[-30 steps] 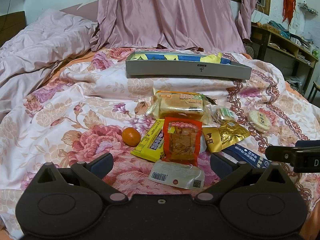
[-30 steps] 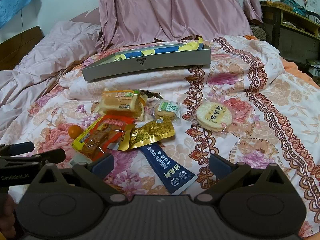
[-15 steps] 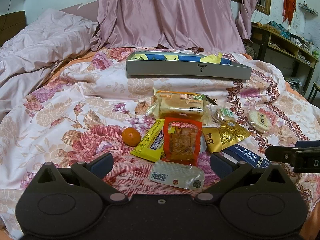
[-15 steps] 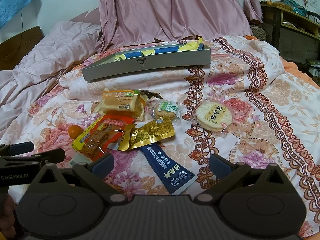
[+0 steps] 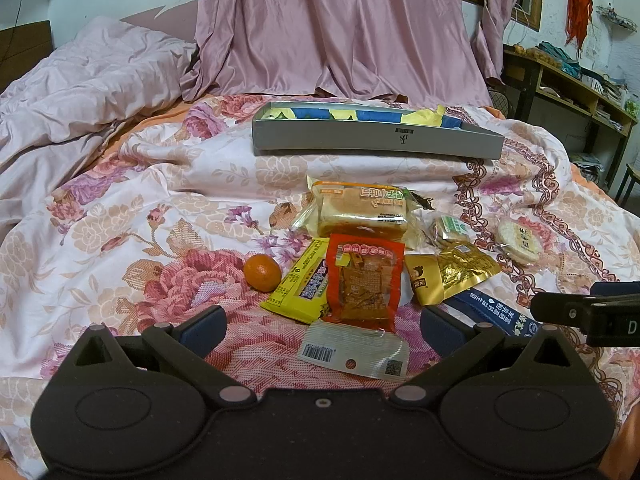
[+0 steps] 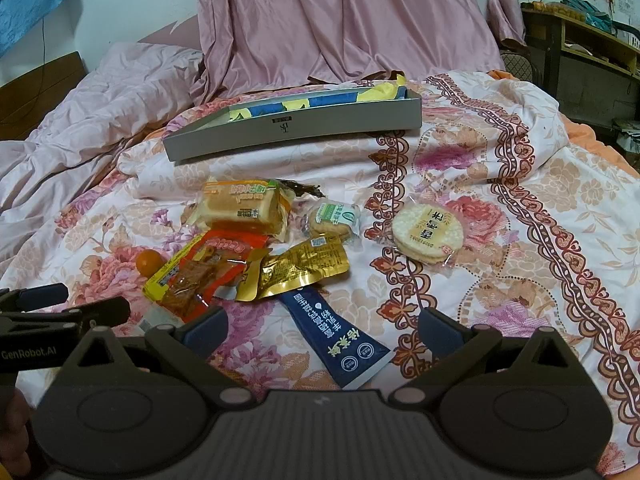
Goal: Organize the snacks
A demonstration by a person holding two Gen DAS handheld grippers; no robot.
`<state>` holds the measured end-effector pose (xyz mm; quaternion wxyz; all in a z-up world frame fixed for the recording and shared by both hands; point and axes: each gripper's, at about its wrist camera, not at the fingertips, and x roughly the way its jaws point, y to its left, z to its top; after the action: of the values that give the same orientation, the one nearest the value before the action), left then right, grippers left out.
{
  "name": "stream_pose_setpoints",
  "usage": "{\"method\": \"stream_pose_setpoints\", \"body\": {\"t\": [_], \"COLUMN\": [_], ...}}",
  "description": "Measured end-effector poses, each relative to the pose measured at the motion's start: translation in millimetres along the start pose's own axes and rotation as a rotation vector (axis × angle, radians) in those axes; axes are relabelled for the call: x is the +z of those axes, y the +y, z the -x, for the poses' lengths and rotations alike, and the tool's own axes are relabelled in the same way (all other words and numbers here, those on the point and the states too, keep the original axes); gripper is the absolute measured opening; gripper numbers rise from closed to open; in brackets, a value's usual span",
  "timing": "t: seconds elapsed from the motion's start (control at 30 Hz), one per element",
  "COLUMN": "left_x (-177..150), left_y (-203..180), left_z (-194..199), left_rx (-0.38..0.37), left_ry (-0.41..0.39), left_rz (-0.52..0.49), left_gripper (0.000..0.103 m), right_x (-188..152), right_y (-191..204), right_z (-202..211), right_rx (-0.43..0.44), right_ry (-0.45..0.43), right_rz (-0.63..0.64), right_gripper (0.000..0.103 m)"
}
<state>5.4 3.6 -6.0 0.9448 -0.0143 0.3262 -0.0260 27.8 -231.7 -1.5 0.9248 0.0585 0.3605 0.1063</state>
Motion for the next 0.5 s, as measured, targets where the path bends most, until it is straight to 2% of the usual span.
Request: {"method": "stream_pose_setpoints", "body": {"t": [0.33,0.5], "left_x": [0.2,-2.2], "left_y": [0.3,1.8], "left_z": [0.2,-2.3], "left_rx": [-0.001,-0.013], "left_ry": [0.003,0.022], "left_rz": [0.001,0.030], "left_gripper": [0.103,0.103], "right_x": [1.3,9.0], "right_y": [-1.2,2.9], "right_z": [0.8,13.4], "right_rx": [-0.004,-0.061], "right_ry": [-0.012,-0.099], "right_rz": [0.006,0.083], "right_gripper": [0.103,0.103]}}
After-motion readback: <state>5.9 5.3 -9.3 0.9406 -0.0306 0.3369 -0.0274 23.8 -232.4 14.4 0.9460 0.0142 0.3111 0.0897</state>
